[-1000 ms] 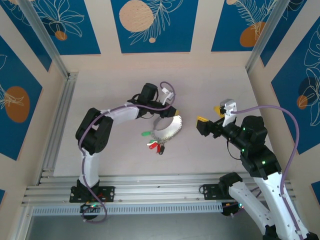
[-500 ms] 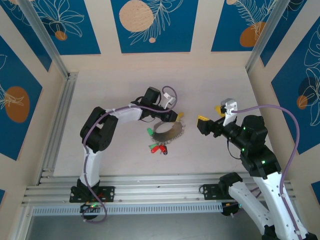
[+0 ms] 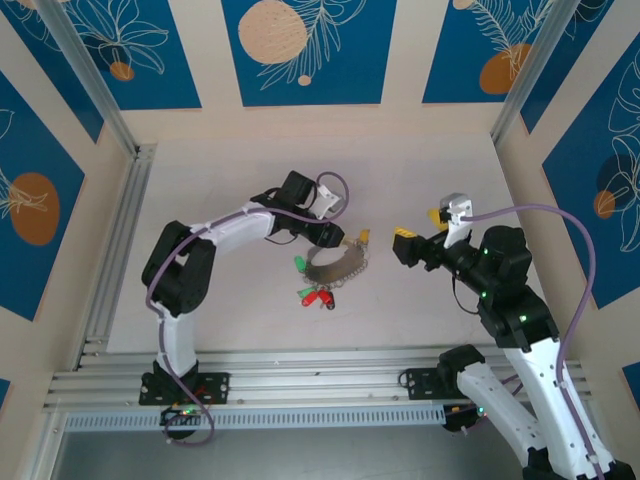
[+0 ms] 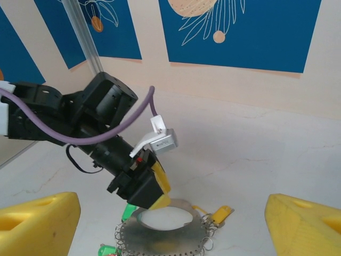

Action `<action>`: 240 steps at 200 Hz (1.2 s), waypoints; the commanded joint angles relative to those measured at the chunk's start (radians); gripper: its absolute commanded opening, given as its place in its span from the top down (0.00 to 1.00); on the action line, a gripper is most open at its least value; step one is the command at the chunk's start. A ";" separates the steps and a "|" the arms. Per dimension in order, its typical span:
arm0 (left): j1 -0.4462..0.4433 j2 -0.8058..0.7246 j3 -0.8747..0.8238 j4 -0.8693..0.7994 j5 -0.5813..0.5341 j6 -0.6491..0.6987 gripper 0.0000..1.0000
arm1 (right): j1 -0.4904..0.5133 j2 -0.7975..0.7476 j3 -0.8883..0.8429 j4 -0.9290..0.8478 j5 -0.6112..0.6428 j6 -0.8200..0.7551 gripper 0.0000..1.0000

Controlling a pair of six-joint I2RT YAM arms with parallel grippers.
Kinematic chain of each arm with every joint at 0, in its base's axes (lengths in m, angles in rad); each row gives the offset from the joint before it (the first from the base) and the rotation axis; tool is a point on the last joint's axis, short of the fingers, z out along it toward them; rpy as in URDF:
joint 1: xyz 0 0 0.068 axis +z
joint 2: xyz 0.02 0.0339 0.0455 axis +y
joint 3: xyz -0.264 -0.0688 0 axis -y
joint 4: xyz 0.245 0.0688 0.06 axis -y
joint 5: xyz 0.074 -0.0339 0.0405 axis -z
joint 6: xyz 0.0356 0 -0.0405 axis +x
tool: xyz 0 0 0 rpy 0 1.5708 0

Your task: Put the keys on the keyring

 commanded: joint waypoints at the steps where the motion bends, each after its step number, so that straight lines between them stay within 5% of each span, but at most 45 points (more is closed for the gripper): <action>1: 0.008 -0.002 -0.005 -0.134 -0.149 0.048 0.54 | -0.007 0.001 -0.017 0.028 -0.025 0.023 0.10; 52: -0.015 0.110 0.111 -0.182 -0.284 0.067 0.44 | -0.008 0.005 0.004 0.014 -0.026 0.021 0.10; 67: -0.025 0.147 0.133 -0.196 -0.333 0.072 0.30 | -0.009 0.003 0.005 0.010 -0.023 0.023 0.10; 104: -0.033 0.202 0.116 -0.211 -0.497 0.066 0.18 | -0.010 0.007 -0.002 0.021 -0.029 0.030 0.10; 150: -0.020 0.165 0.032 -0.234 -0.637 0.076 0.18 | -0.012 0.010 0.006 0.024 -0.027 0.020 0.10; 240: 0.102 -0.040 -0.117 -0.237 -0.658 0.089 0.23 | -0.013 0.015 0.009 0.021 -0.026 0.033 0.10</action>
